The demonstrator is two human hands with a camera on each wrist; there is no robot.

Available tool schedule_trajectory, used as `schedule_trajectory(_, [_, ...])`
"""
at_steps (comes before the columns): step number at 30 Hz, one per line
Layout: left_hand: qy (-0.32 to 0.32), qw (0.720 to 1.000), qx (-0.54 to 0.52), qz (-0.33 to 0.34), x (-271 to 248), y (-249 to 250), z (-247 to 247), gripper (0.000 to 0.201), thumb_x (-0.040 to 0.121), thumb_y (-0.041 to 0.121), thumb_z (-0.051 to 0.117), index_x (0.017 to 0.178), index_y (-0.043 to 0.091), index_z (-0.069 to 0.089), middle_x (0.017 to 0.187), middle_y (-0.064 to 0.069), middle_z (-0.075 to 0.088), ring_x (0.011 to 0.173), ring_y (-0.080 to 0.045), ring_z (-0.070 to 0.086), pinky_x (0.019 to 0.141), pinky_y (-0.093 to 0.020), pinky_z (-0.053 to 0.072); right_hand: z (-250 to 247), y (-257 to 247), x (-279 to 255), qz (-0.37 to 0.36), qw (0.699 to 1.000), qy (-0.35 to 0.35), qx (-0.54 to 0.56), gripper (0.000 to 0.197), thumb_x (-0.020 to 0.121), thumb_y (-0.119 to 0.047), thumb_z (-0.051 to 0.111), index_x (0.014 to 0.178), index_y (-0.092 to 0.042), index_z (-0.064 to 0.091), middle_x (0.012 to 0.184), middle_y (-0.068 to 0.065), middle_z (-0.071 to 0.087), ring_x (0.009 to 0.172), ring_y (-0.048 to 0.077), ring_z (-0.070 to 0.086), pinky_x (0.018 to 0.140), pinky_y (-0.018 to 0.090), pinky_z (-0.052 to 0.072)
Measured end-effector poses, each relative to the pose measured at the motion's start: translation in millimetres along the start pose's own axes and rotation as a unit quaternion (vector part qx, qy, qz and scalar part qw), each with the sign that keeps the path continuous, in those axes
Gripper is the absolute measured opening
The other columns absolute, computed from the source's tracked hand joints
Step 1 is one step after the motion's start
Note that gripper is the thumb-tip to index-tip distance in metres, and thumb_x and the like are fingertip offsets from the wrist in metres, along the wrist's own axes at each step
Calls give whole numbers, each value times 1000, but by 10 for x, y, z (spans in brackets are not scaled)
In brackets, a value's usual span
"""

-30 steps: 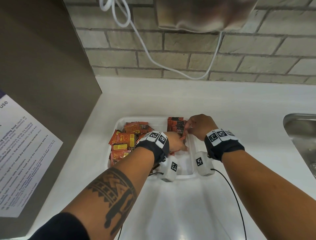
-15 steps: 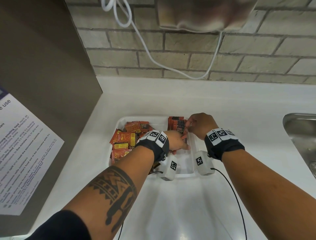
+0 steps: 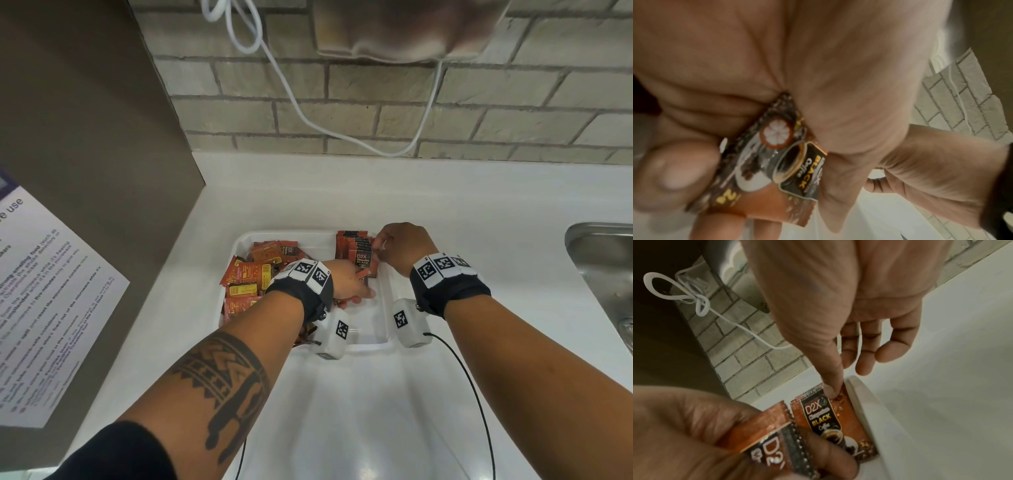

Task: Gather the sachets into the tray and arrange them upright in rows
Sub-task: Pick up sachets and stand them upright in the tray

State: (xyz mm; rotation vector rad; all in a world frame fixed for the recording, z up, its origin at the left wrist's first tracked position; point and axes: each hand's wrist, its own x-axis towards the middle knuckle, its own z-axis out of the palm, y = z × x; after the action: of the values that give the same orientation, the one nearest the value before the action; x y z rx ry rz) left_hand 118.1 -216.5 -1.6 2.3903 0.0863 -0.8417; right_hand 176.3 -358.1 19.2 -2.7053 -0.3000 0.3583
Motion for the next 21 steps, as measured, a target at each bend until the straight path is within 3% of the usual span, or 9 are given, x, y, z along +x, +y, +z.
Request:
schedule_trajectory(7, [-7, 1000, -17, 4, 1, -8, 23, 28, 96, 40, 64, 92, 12, 65, 39, 13, 55, 38, -7, 49, 35, -11, 35, 23, 22, 2, -9, 1000, -9, -8, 11, 87, -16, 68, 91, -25, 62, 78, -18, 48, 78, 10, 51, 54, 13, 28])
schedule_trajectory(13, [-17, 1000, -23, 3, 15, -14, 33, 33, 95, 42, 64, 102, 10, 68, 67, 9, 65, 51, -11, 56, 38, -13, 38, 31, 33, -14, -11, 1000, -20, -1, 14, 85, -16, 70, 91, -26, 62, 81, -17, 49, 83, 12, 53, 56, 14, 30])
schedule_trajectory(17, [-15, 1000, -27, 5, 21, -20, 43, 27, 96, 40, 64, 87, 14, 64, 56, 11, 59, 47, -9, 54, 39, -13, 39, 22, 38, -34, -7, 1000, -17, 19, 15, 84, -16, 72, 94, -23, 65, 80, -16, 52, 76, 8, 51, 55, 15, 31])
schedule_trajectory(21, [-20, 999, -33, 7, 12, -23, 35, 26, 96, 38, 64, 89, 13, 64, 50, 12, 60, 45, -9, 55, 47, -18, 44, 4, 57, -54, -7, 1000, -12, 20, 16, 84, -15, 73, 94, -24, 65, 80, -16, 52, 75, 7, 50, 54, 14, 30])
